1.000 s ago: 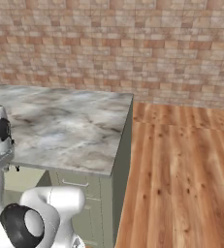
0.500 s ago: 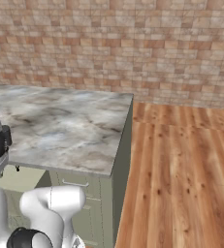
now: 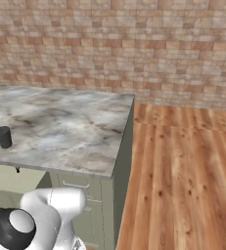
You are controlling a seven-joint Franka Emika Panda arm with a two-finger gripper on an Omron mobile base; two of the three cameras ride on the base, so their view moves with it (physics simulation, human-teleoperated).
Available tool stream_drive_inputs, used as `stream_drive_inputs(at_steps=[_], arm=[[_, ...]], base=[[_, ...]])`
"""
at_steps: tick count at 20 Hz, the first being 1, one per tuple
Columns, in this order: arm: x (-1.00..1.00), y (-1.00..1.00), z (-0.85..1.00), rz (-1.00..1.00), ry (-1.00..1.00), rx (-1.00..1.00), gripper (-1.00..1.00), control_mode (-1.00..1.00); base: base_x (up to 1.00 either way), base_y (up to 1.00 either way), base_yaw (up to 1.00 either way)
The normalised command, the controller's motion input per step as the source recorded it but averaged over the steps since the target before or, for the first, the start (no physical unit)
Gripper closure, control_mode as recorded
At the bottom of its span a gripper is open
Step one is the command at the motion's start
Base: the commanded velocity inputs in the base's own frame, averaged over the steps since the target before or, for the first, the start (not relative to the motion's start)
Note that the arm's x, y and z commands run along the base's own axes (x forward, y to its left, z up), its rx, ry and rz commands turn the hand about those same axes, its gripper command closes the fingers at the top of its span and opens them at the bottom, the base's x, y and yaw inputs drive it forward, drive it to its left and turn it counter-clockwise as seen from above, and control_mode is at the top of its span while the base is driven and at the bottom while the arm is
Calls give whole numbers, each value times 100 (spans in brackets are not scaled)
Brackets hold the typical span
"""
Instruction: Take the tongs from the drawer on the left and place them on the dining counter next to the tray containing the kebab skewer.
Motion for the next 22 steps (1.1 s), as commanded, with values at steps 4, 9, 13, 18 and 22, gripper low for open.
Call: stream_drive_inputs(at_steps=[4,9,13,18,22], arm=[[43,40,-7,-8,0,0,-100,-100],[18,5,-39,-1,0,0,-100,-100],[0,0,-40,0,0,0,-100,-100],[0,0,-24,0,0,0,-100,-100],[3,0,-19,0,-1,0,-100,-100]], base=[[0,0,0],[0,0,0],[0,0,0],[0,0,0],[0,0,0]])
